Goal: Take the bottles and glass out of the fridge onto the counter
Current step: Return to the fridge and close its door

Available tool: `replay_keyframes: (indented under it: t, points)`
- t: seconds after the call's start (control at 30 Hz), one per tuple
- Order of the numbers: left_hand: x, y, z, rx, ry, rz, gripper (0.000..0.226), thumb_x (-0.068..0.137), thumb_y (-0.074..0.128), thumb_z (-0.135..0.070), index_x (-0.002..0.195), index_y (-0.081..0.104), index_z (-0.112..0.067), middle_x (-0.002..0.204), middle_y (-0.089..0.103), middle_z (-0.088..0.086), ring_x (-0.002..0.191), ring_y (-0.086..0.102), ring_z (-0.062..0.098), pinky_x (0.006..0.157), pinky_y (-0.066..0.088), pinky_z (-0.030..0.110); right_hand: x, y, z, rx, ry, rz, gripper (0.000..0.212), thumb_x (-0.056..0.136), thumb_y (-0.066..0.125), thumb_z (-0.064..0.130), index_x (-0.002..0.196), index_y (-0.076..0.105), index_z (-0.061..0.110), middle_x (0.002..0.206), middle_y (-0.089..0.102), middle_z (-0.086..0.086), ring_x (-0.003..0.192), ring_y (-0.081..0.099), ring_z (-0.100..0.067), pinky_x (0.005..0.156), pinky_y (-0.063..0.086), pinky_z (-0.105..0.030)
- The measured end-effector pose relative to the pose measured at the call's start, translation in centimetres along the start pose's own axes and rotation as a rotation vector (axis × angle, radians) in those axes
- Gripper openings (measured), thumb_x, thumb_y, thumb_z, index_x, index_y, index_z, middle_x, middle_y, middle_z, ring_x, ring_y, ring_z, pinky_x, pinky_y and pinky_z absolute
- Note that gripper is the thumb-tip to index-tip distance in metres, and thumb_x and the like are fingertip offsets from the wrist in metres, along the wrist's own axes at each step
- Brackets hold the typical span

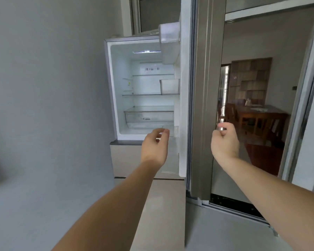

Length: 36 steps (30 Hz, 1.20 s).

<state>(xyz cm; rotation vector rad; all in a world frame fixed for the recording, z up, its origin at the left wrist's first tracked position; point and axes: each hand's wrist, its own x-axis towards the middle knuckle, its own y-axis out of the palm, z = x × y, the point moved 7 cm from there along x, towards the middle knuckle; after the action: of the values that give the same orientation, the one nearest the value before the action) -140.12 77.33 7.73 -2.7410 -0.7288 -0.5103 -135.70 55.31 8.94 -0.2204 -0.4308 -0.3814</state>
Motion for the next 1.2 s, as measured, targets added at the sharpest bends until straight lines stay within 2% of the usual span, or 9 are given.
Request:
replay_keyframes:
  t: [0.17, 0.23, 0.3, 0.4, 0.53, 0.73, 0.87, 1.03, 1.2]
  points:
    - [0.0, -8.6, 1.4, 0.035, 0.02, -0.138, 0.03, 0.095, 0.048, -0.038, 0.117, 0.063, -0.025, 0.107, 0.063, -0.008, 0.081, 0.055, -0.006, 0.067, 0.036, 0.009, -3.2, 6.4, 2.4, 0.01, 0.01, 0.157, 0.032, 0.096, 0.046, 0.01, 0.127, 0.044, 0.014, 0.091, 0.054, -0.003, 0.068, 0.048, -0.009, 0.053, 0.033, -0.02]
    - [0.0, -11.4, 2.3, 0.048, 0.011, -0.163, 0.029, 0.095, 0.048, -0.038, 0.116, 0.063, -0.024, 0.108, 0.063, -0.007, 0.085, 0.056, -0.003, 0.073, 0.037, 0.015, -4.2, 8.9, 3.2, -0.007, 0.007, 0.242, 0.032, 0.095, 0.046, 0.009, 0.127, 0.043, 0.017, 0.096, 0.056, -0.002, 0.074, 0.051, -0.01, 0.058, 0.036, -0.022]
    - [0.3, -13.8, 2.9, 0.059, -0.001, -0.184, 0.027, 0.095, 0.048, -0.036, 0.113, 0.064, -0.025, 0.106, 0.064, -0.007, 0.089, 0.057, 0.002, 0.076, 0.037, 0.018, -5.1, 11.2, 3.9, -0.027, -0.004, 0.29, 0.033, 0.093, 0.047, 0.009, 0.124, 0.046, 0.019, 0.101, 0.061, -0.002, 0.087, 0.056, -0.018, 0.072, 0.047, -0.03]
    - [1.1, -16.2, 3.4, 0.074, -0.018, -0.194, 0.026, 0.095, 0.049, -0.035, 0.112, 0.065, -0.024, 0.1, 0.063, -0.009, 0.084, 0.056, -0.001, 0.069, 0.038, 0.012, -5.8, 14.1, 4.5, -0.043, -0.012, 0.297, 0.029, 0.088, 0.046, 0.009, 0.114, 0.055, 0.019, 0.098, 0.063, 0.0, 0.088, 0.059, -0.023, 0.081, 0.05, -0.036]
    - [2.4, -18.0, 4.1, 0.097, -0.023, -0.19, 0.027, 0.095, 0.05, -0.035, 0.116, 0.064, -0.023, 0.091, 0.059, -0.017, 0.079, 0.053, -0.008, 0.065, 0.035, 0.007, -6.3, 17.7, 5.6, -0.064, -0.052, 0.347, 0.029, 0.087, 0.047, 0.008, 0.111, 0.061, 0.015, 0.1, 0.063, -0.004, 0.084, 0.053, -0.02, 0.074, 0.038, -0.024]
    - [5.8, -19.2, 5.6, 0.172, -0.055, -0.209, 0.032, 0.095, 0.05, -0.038, 0.122, 0.061, -0.024, 0.098, 0.057, -0.014, 0.07, 0.051, -0.015, 0.062, 0.037, 0.008, -4.9, 23.4, 5.4, -0.062, -0.094, 0.447, 0.027, 0.088, 0.052, 0.011, 0.114, 0.06, 0.013, 0.107, 0.063, -0.006, 0.084, 0.052, -0.019, 0.073, 0.034, -0.022]
    - [8.5, -19.3, 6.5, 0.214, -0.076, -0.234, 0.034, 0.095, 0.05, -0.039, 0.124, 0.06, -0.025, 0.105, 0.058, -0.009, 0.079, 0.051, -0.007, 0.079, 0.038, 0.02, -2.7, 27.0, 4.6, -0.068, -0.113, 0.5, 0.027, 0.088, 0.054, 0.012, 0.114, 0.061, 0.014, 0.109, 0.063, -0.005, 0.084, 0.052, -0.018, 0.072, 0.033, -0.021]
    - [12.4, -19.0, 7.9, 0.249, -0.106, -0.262, 0.035, 0.094, 0.05, -0.041, 0.124, 0.06, -0.026, 0.111, 0.06, -0.006, 0.088, 0.053, 0.004, 0.078, 0.038, 0.021, 0.2, 31.0, 3.6, -0.064, -0.12, 0.551, 0.027, 0.088, 0.055, 0.014, 0.114, 0.062, 0.015, 0.111, 0.062, -0.004, 0.087, 0.053, -0.019, 0.075, 0.035, -0.023]
    - [16.2, -17.9, 10.5, 0.254, -0.138, -0.189, 0.038, 0.093, 0.051, -0.044, 0.127, 0.057, -0.03, 0.117, 0.058, -0.004, 0.099, 0.056, 0.012, 0.08, 0.038, 0.023, 2.0, 34.1, 1.6, -0.101, -0.11, 0.582, 0.029, 0.087, 0.052, 0.014, 0.114, 0.062, 0.016, 0.113, 0.061, -0.002, 0.09, 0.054, -0.019, 0.075, 0.036, -0.024]
